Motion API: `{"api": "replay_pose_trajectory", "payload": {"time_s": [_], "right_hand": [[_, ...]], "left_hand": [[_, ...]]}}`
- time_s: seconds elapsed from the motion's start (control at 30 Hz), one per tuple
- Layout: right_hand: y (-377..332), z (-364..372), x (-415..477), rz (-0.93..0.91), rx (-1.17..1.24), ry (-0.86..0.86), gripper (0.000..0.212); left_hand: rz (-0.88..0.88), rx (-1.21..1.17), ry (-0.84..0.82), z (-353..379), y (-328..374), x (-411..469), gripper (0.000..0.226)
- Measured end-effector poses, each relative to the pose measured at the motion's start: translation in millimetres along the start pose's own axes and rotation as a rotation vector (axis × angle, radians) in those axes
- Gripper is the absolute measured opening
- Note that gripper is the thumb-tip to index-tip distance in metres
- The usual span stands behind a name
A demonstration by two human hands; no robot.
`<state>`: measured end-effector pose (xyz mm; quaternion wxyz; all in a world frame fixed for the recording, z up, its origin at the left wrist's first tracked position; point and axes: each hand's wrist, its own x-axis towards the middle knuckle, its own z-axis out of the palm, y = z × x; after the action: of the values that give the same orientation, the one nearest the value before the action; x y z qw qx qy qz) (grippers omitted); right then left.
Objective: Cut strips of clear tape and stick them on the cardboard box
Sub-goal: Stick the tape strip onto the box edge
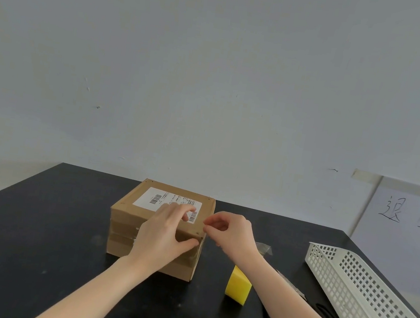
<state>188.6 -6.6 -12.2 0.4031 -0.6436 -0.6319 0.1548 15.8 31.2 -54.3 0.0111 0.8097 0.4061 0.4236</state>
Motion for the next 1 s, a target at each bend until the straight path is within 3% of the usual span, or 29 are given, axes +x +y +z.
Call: {"api": "replay_pose_trajectory", "payload": {"time_s": [0.17,0.47,0.73,1.0], "right_hand": [[-2,4,2,-0.005,0.011,0.013,0.017],[-2,11,8,0.020,-0.021,0.061,0.010],[1,14,10,0.046,-0.063,0.055,0.011],[1,16,14,0.072,-0.080,0.031,0.009]], "left_hand": [[0.155,0.129,0.117,8,-8,-1,0.054],[0.149,0.128,0.161,14,-13,-3,0.042],[0.177,0.107,0.177,17,-15,-5,0.023],[0.217,0.107,0.092,13,-12,-1,0.016]]}}
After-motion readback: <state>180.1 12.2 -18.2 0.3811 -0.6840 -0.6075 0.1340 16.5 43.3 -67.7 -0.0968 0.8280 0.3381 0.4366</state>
